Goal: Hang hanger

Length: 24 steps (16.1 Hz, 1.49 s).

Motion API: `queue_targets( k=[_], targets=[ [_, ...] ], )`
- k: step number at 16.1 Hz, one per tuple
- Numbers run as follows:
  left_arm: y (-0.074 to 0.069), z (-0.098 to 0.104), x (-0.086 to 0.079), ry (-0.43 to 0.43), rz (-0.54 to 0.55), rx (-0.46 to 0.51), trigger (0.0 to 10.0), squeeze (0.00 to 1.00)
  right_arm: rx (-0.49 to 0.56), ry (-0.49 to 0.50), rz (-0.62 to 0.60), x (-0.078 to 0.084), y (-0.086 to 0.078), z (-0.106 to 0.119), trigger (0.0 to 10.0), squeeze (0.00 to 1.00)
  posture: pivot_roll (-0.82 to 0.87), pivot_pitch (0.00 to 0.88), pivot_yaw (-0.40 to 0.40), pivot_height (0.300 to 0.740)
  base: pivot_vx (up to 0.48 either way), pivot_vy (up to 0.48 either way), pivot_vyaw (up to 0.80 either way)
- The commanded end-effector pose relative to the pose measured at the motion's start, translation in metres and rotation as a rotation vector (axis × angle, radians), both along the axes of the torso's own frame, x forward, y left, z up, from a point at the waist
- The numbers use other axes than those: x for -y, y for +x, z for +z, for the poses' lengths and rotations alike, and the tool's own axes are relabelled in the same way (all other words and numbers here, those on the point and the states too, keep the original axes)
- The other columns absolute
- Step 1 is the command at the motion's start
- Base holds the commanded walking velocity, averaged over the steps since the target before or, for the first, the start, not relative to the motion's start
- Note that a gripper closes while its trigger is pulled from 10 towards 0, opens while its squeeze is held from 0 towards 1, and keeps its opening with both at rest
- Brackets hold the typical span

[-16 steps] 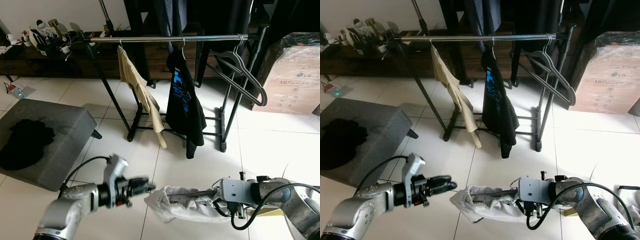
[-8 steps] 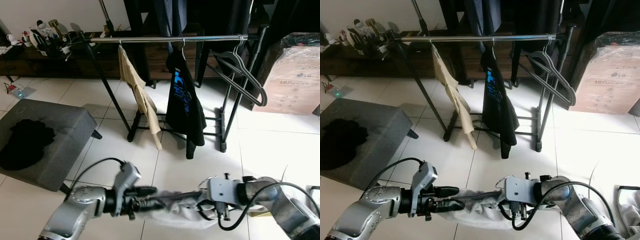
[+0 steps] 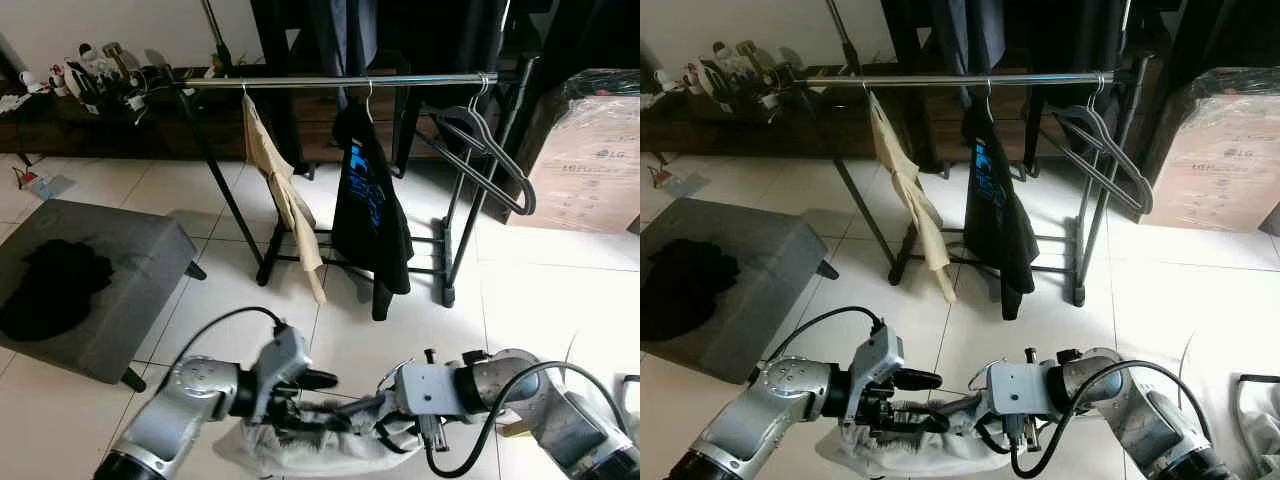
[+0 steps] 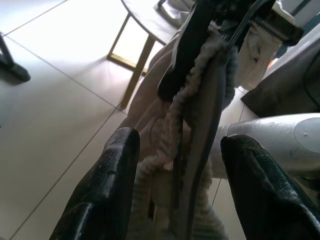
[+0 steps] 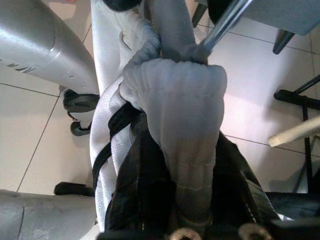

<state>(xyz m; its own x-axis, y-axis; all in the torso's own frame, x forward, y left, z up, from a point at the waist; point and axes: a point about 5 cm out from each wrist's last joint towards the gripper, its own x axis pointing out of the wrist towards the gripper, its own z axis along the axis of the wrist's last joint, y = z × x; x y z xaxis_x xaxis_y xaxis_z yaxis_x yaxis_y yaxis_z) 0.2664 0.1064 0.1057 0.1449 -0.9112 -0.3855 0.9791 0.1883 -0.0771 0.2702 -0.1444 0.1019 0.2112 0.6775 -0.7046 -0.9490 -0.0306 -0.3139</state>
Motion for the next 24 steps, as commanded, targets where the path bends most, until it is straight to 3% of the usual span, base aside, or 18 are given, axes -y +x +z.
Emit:
queue_targets(
  k=[1,2,3,4,13,24],
  targets=[
    [-0.002,-0.005,-0.003,0.036,-0.025,-0.011,10.0,0.0,-0.002,0.025,0.041,-0.01,-0.005,0.003,0.0,0.0,-0.16,0.143,0.115,0.74,0.0,0.0,0.0],
    [-0.002,-0.009,-0.001,0.066,-0.034,0.018,3.3,0.0,-0.004,0.025,0.049,-0.012,-0.006,0.003,0.0,0.0,-0.15,0.139,0.115,0.74,0.0,0.0,0.0],
    [-0.002,-0.01,0.0,0.074,-0.035,0.031,3.3,0.0,-0.005,0.026,0.051,-0.013,-0.006,0.003,0.0,0.0,-0.15,0.139,0.115,0.74,0.0,0.0,0.0],
    [0.0,-0.01,0.002,0.072,-0.032,0.043,0.0,0.0,-0.006,0.026,0.053,-0.013,-0.006,0.004,0.0,0.0,-0.15,0.139,0.115,0.74,0.0,0.0,0.0],
    [-0.005,-0.012,0.017,0.06,-0.105,0.051,0.0,0.0,-0.043,0.023,0.07,-0.019,-0.007,0.002,0.0,0.0,-0.15,0.151,0.117,0.74,0.0,0.0,0.0],
    [0.001,-0.013,0.017,0.083,-0.06,0.075,0.0,0.0,-0.039,0.044,0.051,-0.021,-0.003,0.007,0.0,0.0,-0.15,0.157,0.118,0.74,0.0,0.0,0.0]
  ],
)
